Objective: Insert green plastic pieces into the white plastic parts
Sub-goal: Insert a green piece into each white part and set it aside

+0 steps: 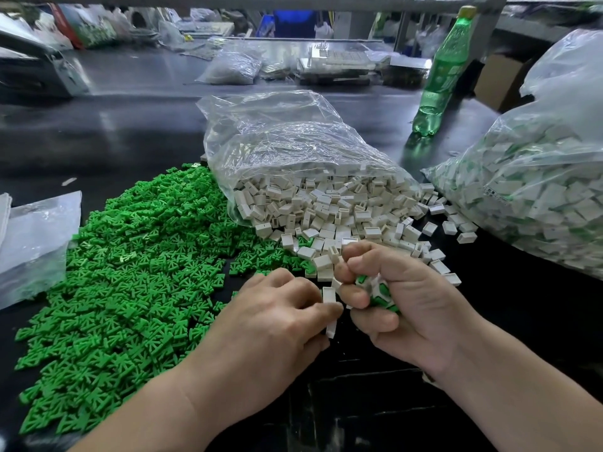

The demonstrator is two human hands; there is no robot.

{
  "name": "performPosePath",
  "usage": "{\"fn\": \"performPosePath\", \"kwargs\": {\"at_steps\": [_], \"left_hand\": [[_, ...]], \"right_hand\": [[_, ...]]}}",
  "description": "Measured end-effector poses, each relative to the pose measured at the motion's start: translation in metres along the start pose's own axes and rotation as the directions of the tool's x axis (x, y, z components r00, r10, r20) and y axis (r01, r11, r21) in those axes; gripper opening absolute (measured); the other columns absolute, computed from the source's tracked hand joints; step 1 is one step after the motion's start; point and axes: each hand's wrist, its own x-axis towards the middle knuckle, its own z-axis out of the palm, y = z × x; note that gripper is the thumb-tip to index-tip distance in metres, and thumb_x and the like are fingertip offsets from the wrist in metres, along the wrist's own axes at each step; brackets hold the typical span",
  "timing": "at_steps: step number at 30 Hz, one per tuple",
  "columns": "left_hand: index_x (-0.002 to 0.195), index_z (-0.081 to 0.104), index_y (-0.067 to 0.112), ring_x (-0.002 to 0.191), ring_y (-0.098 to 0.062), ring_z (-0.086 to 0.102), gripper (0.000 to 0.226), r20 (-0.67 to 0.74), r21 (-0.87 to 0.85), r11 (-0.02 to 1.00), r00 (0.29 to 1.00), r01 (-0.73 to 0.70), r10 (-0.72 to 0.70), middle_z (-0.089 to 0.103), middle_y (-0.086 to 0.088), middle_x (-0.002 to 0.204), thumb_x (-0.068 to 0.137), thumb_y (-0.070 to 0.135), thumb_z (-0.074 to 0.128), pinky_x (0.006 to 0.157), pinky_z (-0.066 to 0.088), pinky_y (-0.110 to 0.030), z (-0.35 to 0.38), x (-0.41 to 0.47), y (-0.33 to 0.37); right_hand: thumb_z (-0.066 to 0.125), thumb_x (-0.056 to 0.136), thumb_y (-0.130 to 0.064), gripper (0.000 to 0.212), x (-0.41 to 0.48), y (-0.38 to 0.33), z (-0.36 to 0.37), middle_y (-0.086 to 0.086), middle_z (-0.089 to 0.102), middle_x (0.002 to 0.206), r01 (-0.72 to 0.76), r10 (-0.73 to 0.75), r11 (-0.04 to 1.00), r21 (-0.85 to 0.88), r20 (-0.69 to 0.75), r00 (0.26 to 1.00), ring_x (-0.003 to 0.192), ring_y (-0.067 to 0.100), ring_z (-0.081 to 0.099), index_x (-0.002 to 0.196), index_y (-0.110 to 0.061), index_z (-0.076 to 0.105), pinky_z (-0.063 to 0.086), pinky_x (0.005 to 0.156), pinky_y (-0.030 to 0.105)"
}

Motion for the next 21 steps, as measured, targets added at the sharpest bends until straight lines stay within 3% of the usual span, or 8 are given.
{"fn": "performPosePath", "kwargs": {"at_steps": [6,8,10,13,16,21], "left_hand": [[0.106,0.069,0.024,0.094,-0.016,0.057,0.028,-0.032,-0.021,0.999,0.999,0.025,-0.026,0.064,0.009,0.1,0.085,0.041,0.063,0.081,0.05,-0.039,-0.001,-0.001,0.003],[0.104,0.069,0.021,0.093,-0.009,0.058,0.026,-0.118,-0.169,0.98,0.985,0.104,-0.124,0.065,0.011,0.098,0.084,0.037,0.064,0.083,0.049,-0.03,-0.005,-0.002,0.003],[0.103,0.066,0.028,0.088,0.001,0.059,0.023,-0.204,-0.349,0.914,0.936,0.205,-0.288,0.066,0.018,0.091,0.082,0.038,0.064,0.077,0.045,-0.011,-0.012,-0.003,0.003],[0.104,0.062,0.038,0.084,0.008,0.063,0.024,-0.281,-0.503,0.833,0.867,0.231,-0.411,0.066,0.023,0.093,0.08,0.039,0.068,0.066,0.043,-0.001,-0.019,-0.007,0.004],[0.117,0.058,0.035,0.08,0.014,0.06,0.035,-0.309,-0.439,0.877,0.884,0.194,-0.35,0.067,0.021,0.09,0.085,0.043,0.068,0.064,0.044,-0.003,-0.022,-0.009,0.008],[0.129,0.058,0.02,0.093,0.005,0.055,0.053,-0.312,-0.256,0.955,0.922,0.149,-0.228,0.068,0.019,0.091,0.082,0.044,0.06,0.09,0.033,-0.002,-0.019,-0.007,0.009]], "right_hand": [[0.075,0.074,-0.01,0.024,-0.002,0.0,0.0,0.005,0.058,0.075,0.005,-0.001,0.999,-0.053,0.075,0.997,0.049,0.012,0.05,0.091,-0.014,0.059,0.033,0.03,0.017],[0.078,0.075,-0.013,0.019,-0.004,-0.001,0.0,0.004,0.057,0.074,0.022,-0.014,0.995,-0.098,0.085,0.996,0.047,0.012,0.049,0.086,-0.015,0.062,0.033,0.03,0.017],[0.08,0.075,-0.019,0.014,-0.006,0.0,0.002,0.003,0.056,0.072,0.038,-0.021,0.984,-0.172,0.097,0.995,0.045,0.011,0.047,0.079,-0.018,0.067,0.032,0.031,0.017],[0.082,0.075,-0.027,0.013,-0.009,0.004,0.007,0.0,0.058,0.068,0.05,-0.016,0.933,-0.357,0.096,0.995,0.042,0.01,0.046,0.079,-0.022,0.07,0.03,0.033,0.016],[0.082,0.076,-0.039,0.018,-0.012,0.009,0.012,-0.005,0.063,0.067,0.073,-0.025,0.85,-0.521,0.098,0.995,0.043,0.01,0.048,0.081,-0.025,0.072,0.032,0.034,0.017],[0.078,0.083,-0.037,0.015,-0.012,0.013,0.013,0.004,0.066,0.073,0.11,-0.077,0.79,-0.603,0.081,0.994,0.044,0.012,0.051,0.078,-0.026,0.069,0.034,0.035,0.019]]}}
